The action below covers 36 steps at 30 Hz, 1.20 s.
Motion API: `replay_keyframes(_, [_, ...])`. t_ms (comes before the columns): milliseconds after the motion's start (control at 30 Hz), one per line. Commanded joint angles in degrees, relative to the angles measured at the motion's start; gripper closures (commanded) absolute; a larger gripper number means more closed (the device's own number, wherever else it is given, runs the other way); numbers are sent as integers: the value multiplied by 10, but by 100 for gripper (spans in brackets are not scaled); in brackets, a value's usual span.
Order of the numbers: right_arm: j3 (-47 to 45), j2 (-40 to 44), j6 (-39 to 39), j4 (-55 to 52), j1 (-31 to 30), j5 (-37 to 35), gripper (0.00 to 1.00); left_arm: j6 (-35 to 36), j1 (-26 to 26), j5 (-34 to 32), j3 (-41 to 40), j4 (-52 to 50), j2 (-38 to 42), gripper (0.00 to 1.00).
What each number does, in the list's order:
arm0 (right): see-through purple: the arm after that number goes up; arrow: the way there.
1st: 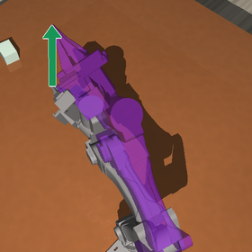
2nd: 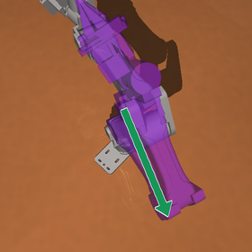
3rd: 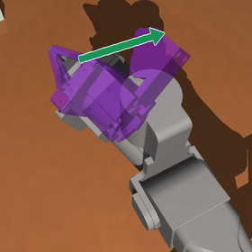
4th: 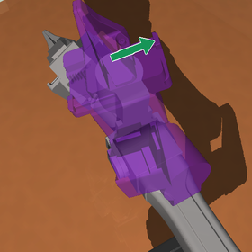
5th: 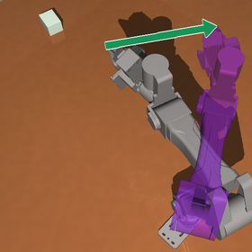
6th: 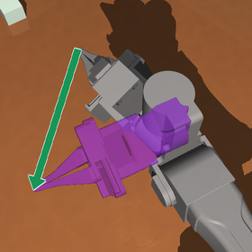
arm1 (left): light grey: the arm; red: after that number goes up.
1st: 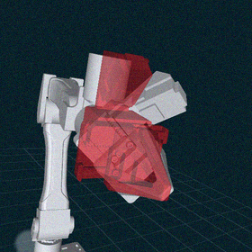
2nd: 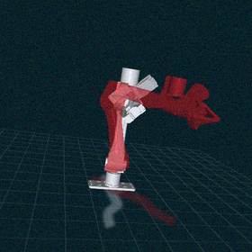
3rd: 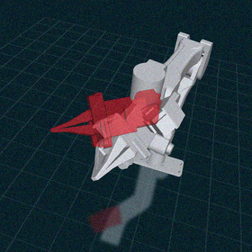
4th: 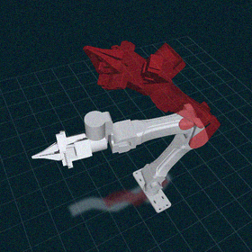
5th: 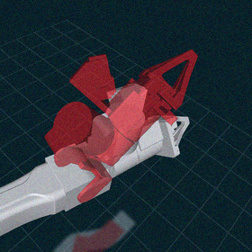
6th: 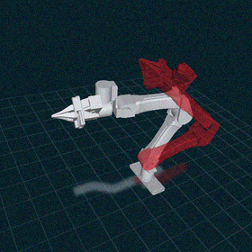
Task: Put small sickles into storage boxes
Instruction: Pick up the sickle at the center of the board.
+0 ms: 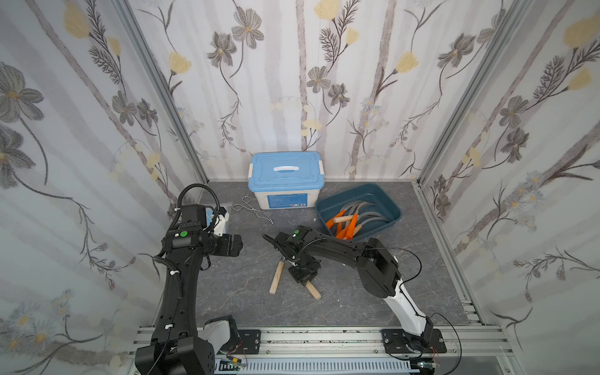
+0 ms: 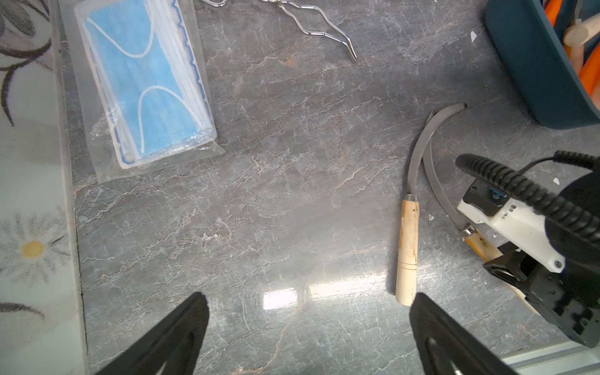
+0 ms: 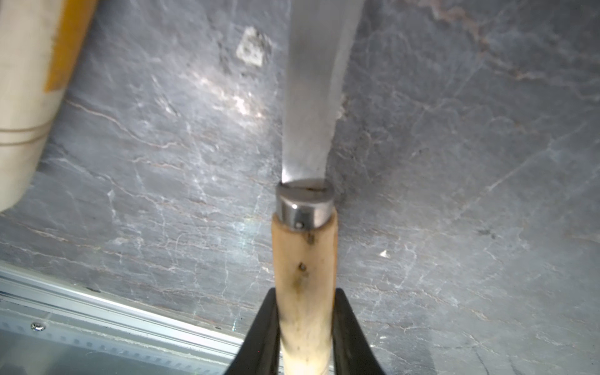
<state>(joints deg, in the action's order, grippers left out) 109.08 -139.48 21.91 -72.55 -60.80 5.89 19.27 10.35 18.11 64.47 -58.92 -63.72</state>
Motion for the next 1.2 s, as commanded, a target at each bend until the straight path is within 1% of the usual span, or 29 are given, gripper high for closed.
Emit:
replay_keyframes(0, [3,1,-18,-21,-3,9,91,14,-1,10,-2,-11,6,0])
replay_keyframes(300, [-9,13,-37,-39,-12,18,92,15,-2,9,4,-12,11,0])
replay_keyframes(567, [-88,82,-1,-10,-19,40,92,6,-2,8,7,-7,13,0])
replay_keyframes(800, [-146,134,20,6,-27,35,92,6,-2,5,14,-8,11,0])
replay_keyframes(900, [-143,153,32,14,-27,29,93,2,-2,6,20,-7,7,0])
replay_keyframes(1067, [-100,174,52,6,-25,25,93,2,-2,7,36,-13,-4,0])
replay_keyframes(1167, [-90,189,65,8,-21,22,93,4,-3,3,48,-16,-11,0])
